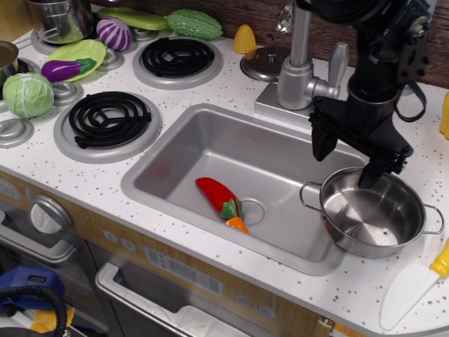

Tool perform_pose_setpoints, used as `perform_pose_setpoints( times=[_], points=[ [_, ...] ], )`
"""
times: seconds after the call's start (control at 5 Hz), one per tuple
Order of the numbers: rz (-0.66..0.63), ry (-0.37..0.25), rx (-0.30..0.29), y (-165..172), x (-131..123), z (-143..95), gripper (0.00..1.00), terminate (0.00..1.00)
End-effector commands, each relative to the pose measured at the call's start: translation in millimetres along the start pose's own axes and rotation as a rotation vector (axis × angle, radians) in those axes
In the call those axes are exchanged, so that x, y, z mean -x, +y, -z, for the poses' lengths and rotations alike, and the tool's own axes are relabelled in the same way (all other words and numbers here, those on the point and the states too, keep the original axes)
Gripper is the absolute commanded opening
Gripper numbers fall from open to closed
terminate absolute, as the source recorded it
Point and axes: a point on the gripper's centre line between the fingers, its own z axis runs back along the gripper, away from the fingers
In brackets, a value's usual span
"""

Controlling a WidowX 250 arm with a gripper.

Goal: Put pan in sink

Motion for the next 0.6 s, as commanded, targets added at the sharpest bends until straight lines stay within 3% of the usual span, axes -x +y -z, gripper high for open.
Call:
perform_pose_setpoints(
  times=[0.0,0.2,0.4],
  points=[
    [0.018,-0.064,0.038,5.0,-2.4,10.2,1.00,0.00],
    [-0.001,-0.068,0.070,1.5,1.8,17.3,1.00,0.00],
    [-0.007,-0.050,0.051,-3.8,4.5,18.8,0.00,0.00]
  ],
)
